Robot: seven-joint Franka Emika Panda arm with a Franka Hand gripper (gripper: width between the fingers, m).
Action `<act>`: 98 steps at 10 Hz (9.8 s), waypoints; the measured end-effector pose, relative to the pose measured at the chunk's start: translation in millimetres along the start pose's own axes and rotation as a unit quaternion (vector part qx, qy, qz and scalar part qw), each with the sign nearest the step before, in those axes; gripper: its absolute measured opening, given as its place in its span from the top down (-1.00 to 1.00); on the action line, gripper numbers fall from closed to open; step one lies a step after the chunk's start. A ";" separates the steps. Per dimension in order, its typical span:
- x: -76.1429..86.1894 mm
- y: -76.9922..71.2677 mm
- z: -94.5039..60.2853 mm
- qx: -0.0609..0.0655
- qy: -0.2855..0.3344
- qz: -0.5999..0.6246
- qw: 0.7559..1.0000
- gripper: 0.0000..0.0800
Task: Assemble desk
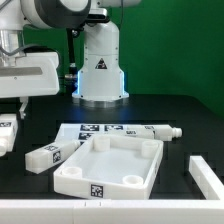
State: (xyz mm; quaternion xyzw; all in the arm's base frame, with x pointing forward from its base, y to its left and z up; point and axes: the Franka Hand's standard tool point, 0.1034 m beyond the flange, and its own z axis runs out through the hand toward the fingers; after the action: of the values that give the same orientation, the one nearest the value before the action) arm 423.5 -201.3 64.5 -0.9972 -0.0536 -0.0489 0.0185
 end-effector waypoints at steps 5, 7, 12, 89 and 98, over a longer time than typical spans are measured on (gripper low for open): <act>-63.7 -0.5 25.2 -0.037 -0.021 0.048 0.998 0.27; -72.5 -9.1 34.5 -0.046 -0.024 0.066 0.996 0.27; -55.8 -18.7 27.5 -0.047 -0.011 0.071 0.996 0.02; 93.8 -285.1 22.7 0.005 -0.107 0.330 0.938 -0.62; 65.0 -291.8 26.1 0.037 -0.086 -0.121 0.988 -0.62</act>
Offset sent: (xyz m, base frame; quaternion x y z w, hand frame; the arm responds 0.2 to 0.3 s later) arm -0.0589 0.0225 -0.0378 0.0002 0.0342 0.0886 0.9955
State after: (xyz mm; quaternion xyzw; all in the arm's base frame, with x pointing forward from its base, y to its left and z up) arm 458.5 96.5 54.2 -0.9826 -0.1766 0.0375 0.0443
